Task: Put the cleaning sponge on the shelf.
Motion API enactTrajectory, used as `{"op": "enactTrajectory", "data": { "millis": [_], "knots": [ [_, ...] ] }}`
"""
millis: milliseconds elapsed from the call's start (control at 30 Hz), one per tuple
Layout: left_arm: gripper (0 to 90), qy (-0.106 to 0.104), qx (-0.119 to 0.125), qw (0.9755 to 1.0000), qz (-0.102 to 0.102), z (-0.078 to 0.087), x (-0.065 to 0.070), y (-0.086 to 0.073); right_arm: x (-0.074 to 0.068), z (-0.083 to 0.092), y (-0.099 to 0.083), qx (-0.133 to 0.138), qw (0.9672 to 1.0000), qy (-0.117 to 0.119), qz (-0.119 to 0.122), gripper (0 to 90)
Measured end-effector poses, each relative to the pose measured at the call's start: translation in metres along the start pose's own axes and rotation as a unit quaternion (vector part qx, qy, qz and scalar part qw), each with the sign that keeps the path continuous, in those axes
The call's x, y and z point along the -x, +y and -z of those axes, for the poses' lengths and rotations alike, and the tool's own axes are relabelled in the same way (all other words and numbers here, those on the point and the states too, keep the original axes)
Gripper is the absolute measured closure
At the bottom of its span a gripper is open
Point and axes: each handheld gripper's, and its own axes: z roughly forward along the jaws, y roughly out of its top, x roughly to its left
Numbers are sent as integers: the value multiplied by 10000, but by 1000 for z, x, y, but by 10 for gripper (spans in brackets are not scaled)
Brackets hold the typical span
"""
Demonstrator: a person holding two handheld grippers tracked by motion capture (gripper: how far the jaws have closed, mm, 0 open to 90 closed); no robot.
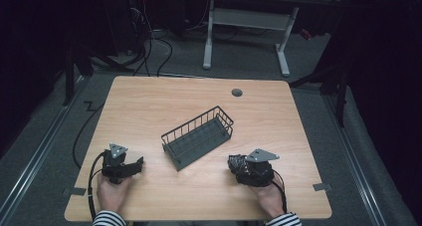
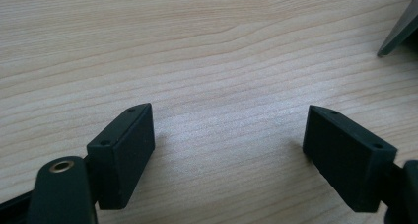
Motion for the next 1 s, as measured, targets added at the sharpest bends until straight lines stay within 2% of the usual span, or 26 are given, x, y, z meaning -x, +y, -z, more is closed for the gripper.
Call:
{"op": "enactTrajectory", "data": {
  "millis": [133, 367, 533, 700, 867, 1000],
  "knots": [
    [204, 0, -1, 10000, -1, 0, 0, 0, 1, 4, 3, 30, 9999, 98, -64, 387],
    [204, 0, 0, 10000, 0, 0, 0, 0, 5, 15, 15, 176, 9993, 342, -13, 391],
    [204, 5, -2, 10000, -1, 0, 0, 0, 7, 18, 25, 203, 9991, 385, -10, 392],
    [205, 1, 0, 10000, -1, 0, 0, 0, 9, 20, 35, 261, 9984, 494, -17, 392],
    [205, 5, -1, 10000, 2, 0, 0, 0, 15, 19, 42, 327, 9961, 797, -193, 390],
    [205, 1, 1, 10000, 3, 0, 0, 0, 17, 15, 48, 292, 9963, 786, -205, 390]
  ]
}}
